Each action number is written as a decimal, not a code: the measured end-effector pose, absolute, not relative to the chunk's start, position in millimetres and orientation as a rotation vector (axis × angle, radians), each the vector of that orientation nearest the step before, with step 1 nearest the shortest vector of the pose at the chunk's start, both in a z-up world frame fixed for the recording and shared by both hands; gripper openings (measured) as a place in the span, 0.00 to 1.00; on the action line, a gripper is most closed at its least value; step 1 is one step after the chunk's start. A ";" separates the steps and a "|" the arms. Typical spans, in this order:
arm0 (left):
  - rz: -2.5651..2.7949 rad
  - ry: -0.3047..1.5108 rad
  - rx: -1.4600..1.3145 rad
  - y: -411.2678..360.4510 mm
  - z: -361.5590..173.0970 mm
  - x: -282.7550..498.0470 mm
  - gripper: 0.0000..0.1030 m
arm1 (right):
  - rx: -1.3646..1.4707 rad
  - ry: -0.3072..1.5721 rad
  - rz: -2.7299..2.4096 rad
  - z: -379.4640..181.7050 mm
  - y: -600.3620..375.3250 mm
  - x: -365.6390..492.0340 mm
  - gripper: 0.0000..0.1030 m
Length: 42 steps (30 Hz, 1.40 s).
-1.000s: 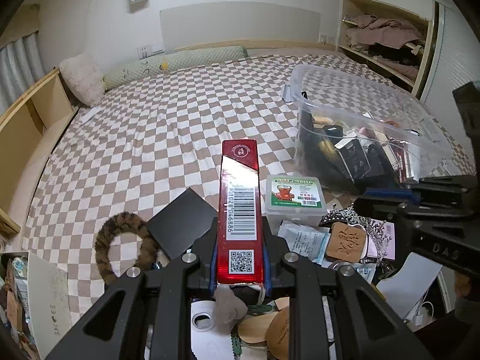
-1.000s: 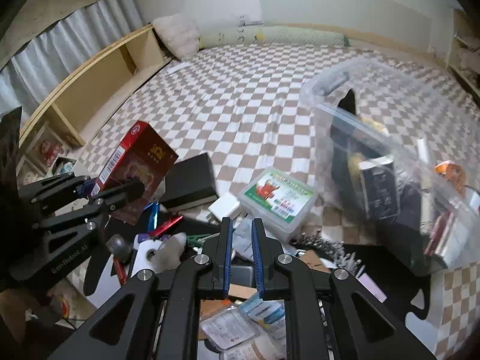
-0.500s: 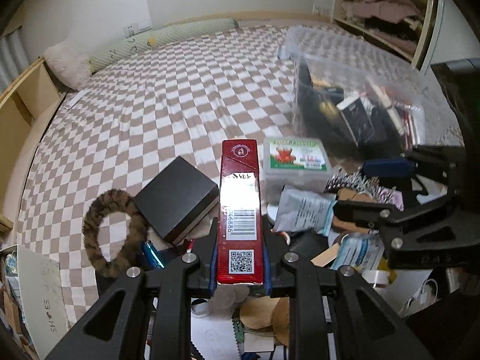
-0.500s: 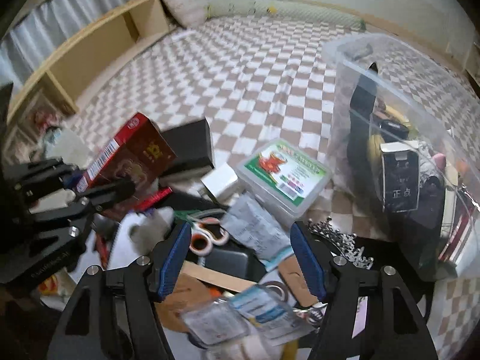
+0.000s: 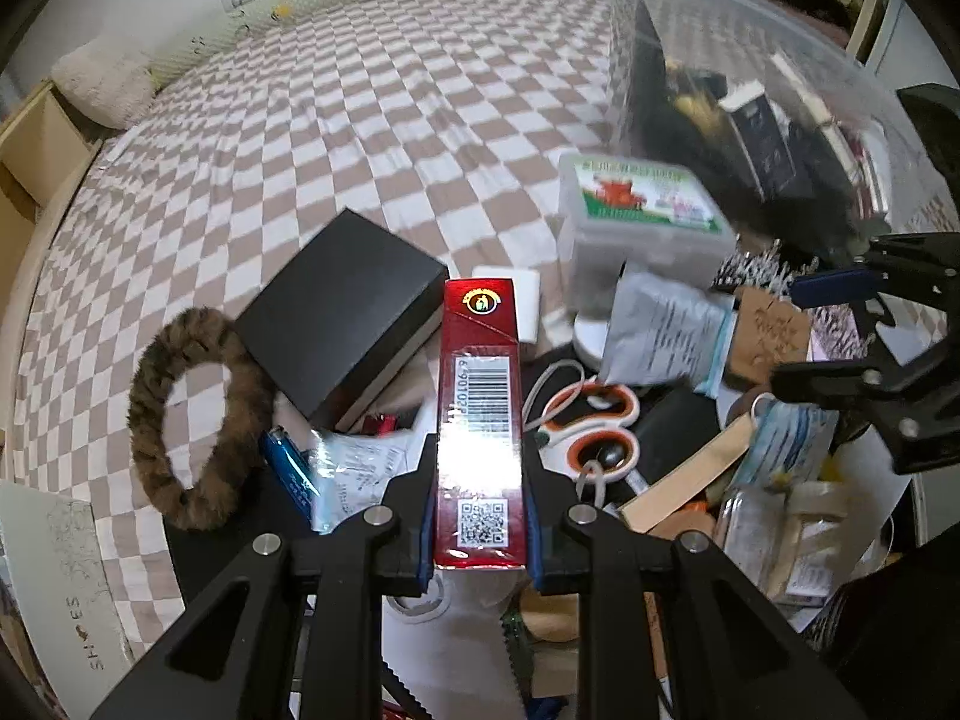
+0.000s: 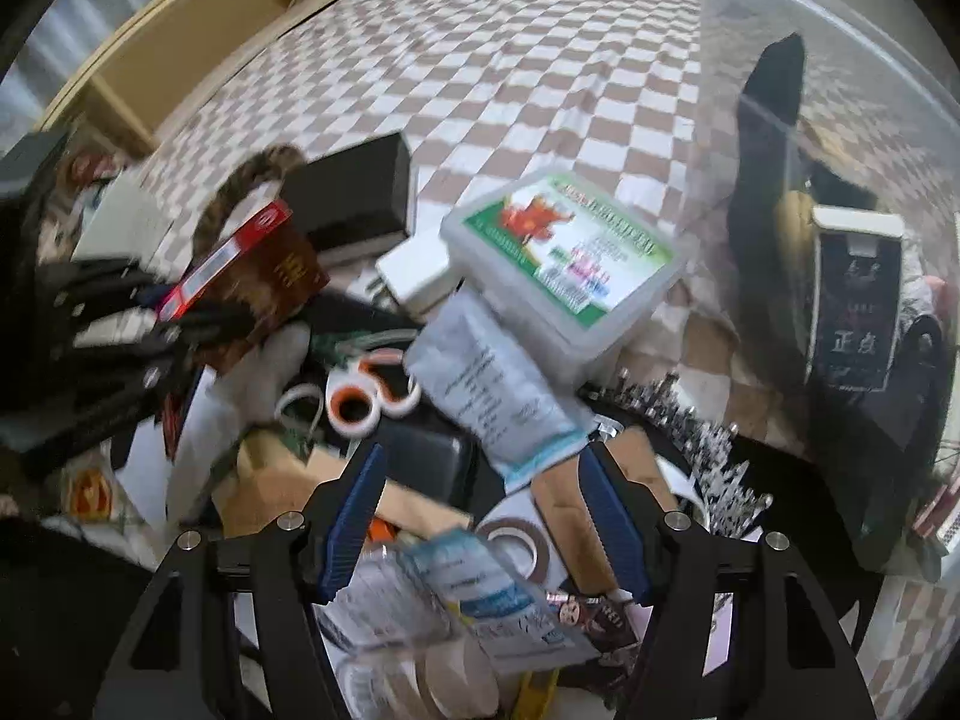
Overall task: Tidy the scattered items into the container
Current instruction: 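Lift the red box with the left gripper while the right gripper lifts the packet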
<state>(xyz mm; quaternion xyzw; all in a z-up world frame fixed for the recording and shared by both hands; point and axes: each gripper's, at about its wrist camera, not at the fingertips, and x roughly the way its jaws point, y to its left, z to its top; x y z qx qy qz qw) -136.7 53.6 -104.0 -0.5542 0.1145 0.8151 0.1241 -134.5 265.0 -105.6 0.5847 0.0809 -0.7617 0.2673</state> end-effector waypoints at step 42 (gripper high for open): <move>2.377 0.302 -1.528 67.8 -79.8 -132.3 0.21 | 1.677 0.555 -1.831 -155.0 250.9 -74.1 0.14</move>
